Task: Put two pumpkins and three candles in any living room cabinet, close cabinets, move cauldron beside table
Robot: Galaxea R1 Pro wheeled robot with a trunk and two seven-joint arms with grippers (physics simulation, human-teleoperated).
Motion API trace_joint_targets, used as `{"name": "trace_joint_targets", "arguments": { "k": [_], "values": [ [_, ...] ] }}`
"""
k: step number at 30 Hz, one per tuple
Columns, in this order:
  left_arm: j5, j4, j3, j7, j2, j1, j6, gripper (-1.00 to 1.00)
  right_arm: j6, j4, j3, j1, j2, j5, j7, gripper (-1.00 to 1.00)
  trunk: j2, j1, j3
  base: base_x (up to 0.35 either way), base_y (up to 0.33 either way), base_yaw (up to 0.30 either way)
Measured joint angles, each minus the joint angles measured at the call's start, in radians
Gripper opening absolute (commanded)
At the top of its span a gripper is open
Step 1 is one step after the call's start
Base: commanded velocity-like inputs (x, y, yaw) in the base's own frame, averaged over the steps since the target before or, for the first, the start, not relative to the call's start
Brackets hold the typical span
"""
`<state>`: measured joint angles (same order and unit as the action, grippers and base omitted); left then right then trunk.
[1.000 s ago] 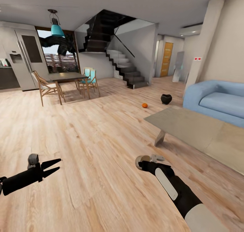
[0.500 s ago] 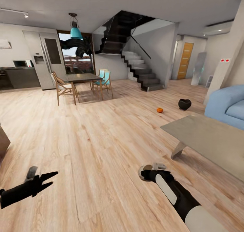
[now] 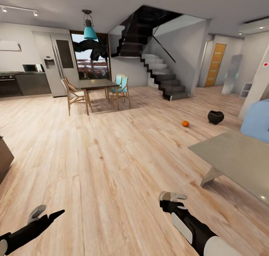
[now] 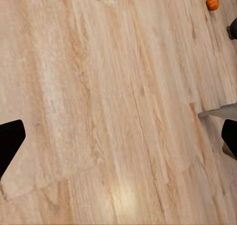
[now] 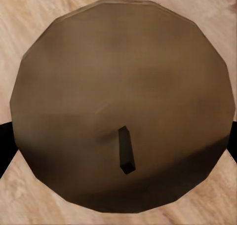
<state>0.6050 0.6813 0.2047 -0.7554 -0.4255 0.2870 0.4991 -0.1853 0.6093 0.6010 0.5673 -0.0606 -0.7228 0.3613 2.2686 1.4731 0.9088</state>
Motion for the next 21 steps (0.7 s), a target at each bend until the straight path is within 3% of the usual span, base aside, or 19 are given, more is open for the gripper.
{"name": "trace_joint_targets", "arguments": {
  "k": [3, 6, 8, 17, 21],
  "values": [
    [-0.001, -0.004, 0.000, 0.000, 0.002, 0.000, -0.006, 1.00, 0.024, -0.002, 0.015, -0.001, 0.005, 0.002, -0.001, -1.00, 0.000, 0.000, 0.001, 0.342, 0.000, 0.001],
    [-0.002, -0.047, -0.002, -0.001, 0.002, 0.000, -0.044, 1.00, 0.086, -0.014, 0.100, -0.001, 0.013, 0.007, 0.000, -1.00, 0.000, 0.000, 0.001, 0.342, 0.000, 0.000],
    [-0.004, -0.086, -0.004, -0.001, 0.003, -0.001, -0.073, 1.00, 0.101, -0.016, 0.128, -0.001, 0.015, 0.010, 0.001, -1.00, 0.000, 0.000, 0.001, 0.342, 0.000, 0.000],
    [-0.006, -0.126, -0.003, 0.001, 0.021, 0.001, -0.136, 1.00, 0.123, -0.010, 0.147, -0.001, 0.017, 0.015, 0.012, -1.00, 0.000, 0.000, 0.001, 0.342, 0.000, 0.018],
    [-0.009, -0.164, -0.004, 0.002, 0.027, 0.000, -0.187, 1.00, 0.155, -0.017, 0.152, -0.001, 0.039, 0.015, 0.014, -1.00, 0.000, 0.000, 0.001, 0.342, 0.000, 0.235]
  ]
}}
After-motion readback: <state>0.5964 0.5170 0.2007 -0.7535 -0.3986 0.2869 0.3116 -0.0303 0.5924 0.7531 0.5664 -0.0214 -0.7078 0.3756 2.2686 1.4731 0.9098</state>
